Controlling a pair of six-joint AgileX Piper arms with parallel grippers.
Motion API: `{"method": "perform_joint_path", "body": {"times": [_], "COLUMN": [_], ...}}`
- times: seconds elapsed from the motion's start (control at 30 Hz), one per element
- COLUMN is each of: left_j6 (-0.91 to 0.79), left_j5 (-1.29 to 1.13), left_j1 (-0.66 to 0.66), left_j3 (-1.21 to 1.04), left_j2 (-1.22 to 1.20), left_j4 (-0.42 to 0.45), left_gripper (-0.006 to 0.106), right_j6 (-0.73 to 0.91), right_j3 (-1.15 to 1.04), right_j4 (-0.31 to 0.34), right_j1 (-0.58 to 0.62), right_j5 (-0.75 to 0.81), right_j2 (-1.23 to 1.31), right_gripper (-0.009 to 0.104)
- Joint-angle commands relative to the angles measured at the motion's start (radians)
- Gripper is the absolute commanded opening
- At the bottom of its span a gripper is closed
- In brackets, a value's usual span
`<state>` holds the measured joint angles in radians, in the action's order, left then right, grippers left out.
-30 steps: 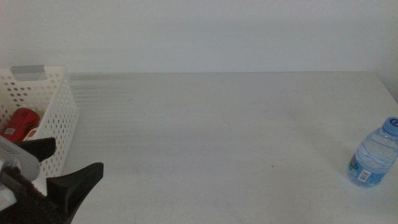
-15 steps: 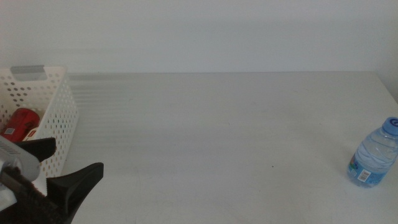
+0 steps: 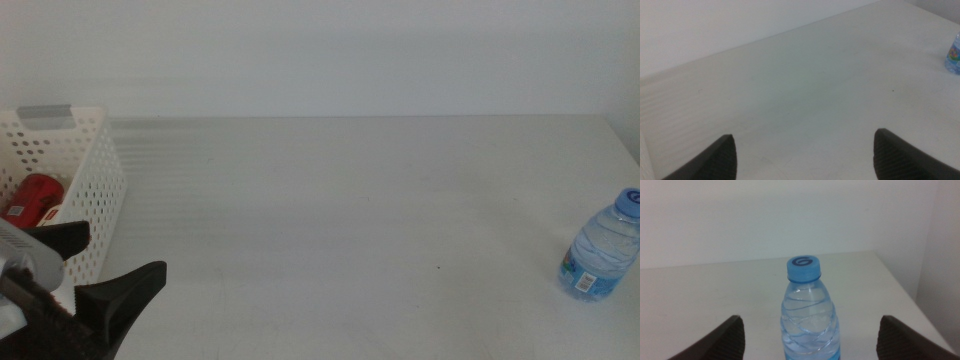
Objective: Use arms to grab the bottles and put them into the dustbin to the left of the table.
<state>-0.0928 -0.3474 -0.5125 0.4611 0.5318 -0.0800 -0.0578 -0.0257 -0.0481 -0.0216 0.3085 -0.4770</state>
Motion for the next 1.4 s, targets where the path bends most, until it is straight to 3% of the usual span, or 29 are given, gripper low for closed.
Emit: {"method": "perform_joint_path", "body": {"times": [0.0, 0.23, 0.43, 0.73, 1.1, 1.37], "left_j6": [0.014, 0.014, 0.014, 0.014, 0.014, 0.014], "left_j5": [0.076, 0.076, 0.076, 0.076, 0.076, 0.076], "left_j1": [-0.003, -0.003, -0.003, -0.003, -0.003, -0.003], "left_j3": [0.028, 0.028, 0.028, 0.028, 0.028, 0.028], "left_j2": [0.003, 0.003, 0.003, 0.003, 0.003, 0.003], "left_j4": [-0.006, -0.006, -0.006, -0.006, -0.006, -0.006], "left_gripper": [0.090, 0.090, 0.090, 0.090, 0.090, 0.090], "right_j6": [-0.038, -0.117, -0.106, 0.031, 0.074, 0.074], "right_j3": [0.005, 0.005, 0.005, 0.005, 0.015, 0.116], "right_j4": [0.010, 0.116, 0.183, 0.176, 0.029, 0.025], "right_j1": [-0.007, -0.007, -0.007, -0.007, -0.007, -0.007], "right_j5": [0.083, 0.135, 0.295, 0.580, 0.836, 0.875], "right_j2": [-0.030, -0.171, -0.349, -0.591, -0.835, -0.970], "right_gripper": [0.074, 0.074, 0.074, 0.074, 0.074, 0.074]}}
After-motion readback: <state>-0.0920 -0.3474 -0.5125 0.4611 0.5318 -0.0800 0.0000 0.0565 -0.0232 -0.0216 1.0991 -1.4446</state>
